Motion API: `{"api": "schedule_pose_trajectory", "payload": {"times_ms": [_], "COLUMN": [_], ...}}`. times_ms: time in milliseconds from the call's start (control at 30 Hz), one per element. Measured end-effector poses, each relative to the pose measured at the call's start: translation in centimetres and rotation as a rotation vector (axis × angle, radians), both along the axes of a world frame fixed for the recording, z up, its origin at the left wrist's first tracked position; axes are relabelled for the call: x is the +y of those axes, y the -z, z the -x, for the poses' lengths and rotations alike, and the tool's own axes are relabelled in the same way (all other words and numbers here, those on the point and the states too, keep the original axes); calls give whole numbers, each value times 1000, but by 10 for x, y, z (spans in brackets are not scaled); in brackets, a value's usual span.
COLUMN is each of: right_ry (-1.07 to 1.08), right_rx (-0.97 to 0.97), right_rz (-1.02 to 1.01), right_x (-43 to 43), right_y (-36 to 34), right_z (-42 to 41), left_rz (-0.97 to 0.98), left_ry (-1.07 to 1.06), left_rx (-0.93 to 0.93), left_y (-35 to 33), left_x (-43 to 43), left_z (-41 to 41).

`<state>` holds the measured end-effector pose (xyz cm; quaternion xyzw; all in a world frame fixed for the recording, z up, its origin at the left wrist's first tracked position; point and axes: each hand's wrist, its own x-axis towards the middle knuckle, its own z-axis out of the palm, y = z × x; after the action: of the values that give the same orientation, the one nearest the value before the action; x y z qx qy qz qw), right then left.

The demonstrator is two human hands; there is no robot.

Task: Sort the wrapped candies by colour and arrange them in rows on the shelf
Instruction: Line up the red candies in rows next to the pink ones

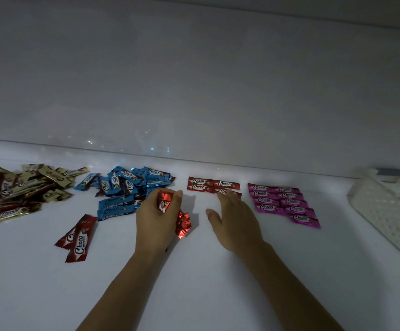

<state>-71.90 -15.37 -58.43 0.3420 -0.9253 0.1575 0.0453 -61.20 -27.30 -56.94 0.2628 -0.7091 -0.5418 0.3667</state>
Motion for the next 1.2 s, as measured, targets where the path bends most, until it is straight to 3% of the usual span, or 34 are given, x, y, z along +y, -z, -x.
{"api": "schedule_pose_trajectory", "payload": {"times_ms": [200,400,567,667,700,767,800,867,967,1200], "right_ry": [-14,18,-6,-62,-87,-195,-262,-347,-317,-174], "right_rx": [-25,54,-3,101,46,-382,-608,-801,-832,-781], "right_rz": [-57,41,20,224,359,581,636,639,730,828], "right_x": [0,-1,0,0,0,0,-2,-8,-14,-10], "right_y": [2,3,3,-1,-7,-21,-26,-23,-22,-28], "right_z": [5,4,5,0,-8,-33,-44,-57,-59,-52], "left_rz": [-9,-13,-26,-30,-33,-42,-54,-113,-185,-61], "left_ry": [-2,-6,-16,-36,-39,-27,-18,-14,-8,5], "left_rx": [13,15,19,30,41,74,98,141,168,94], "left_y": [1,2,2,3,2,1,1,0,0,2], "left_x": [-1,-1,-1,-2,-2,-2,-2,-3,-3,-3], "left_z": [1,1,1,2,2,1,1,1,0,2]}}
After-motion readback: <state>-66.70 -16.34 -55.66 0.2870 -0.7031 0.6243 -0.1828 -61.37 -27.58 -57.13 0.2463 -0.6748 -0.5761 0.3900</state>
